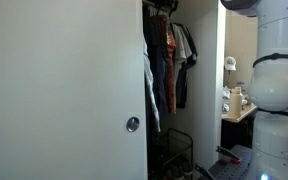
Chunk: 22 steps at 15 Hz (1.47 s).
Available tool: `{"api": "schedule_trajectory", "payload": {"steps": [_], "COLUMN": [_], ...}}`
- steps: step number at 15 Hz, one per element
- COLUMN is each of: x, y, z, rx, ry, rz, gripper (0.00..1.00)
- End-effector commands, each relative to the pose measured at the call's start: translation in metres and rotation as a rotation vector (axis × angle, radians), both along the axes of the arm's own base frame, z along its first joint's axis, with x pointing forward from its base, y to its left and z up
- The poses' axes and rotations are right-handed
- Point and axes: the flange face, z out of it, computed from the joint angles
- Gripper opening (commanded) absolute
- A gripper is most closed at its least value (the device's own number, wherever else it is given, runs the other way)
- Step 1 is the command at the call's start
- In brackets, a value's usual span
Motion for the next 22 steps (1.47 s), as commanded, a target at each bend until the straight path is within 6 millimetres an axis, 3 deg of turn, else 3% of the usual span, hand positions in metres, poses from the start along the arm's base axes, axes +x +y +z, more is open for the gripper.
{"api": "schedule_trajectory", "payload": {"steps": [1,10,13,15,22], "x": [0.01,0.035,0.041,0.041,0.039], "y": [-0.007,-0.012,-0.011,-0.011,-0.004], "z": [0.008,-0.011,-0.016,-0.014,-0.003], "rx": [-0.018,-0.01,-0.006,-0.005,-0.03], "ry": [-0.026,-0.003,0.004,-0.004,-0.05], "rz": [-0.011,-0.018,-0.014,-0.013,-0.015], "gripper": [0.74,0.07,0.02,0.06,0.06]}}
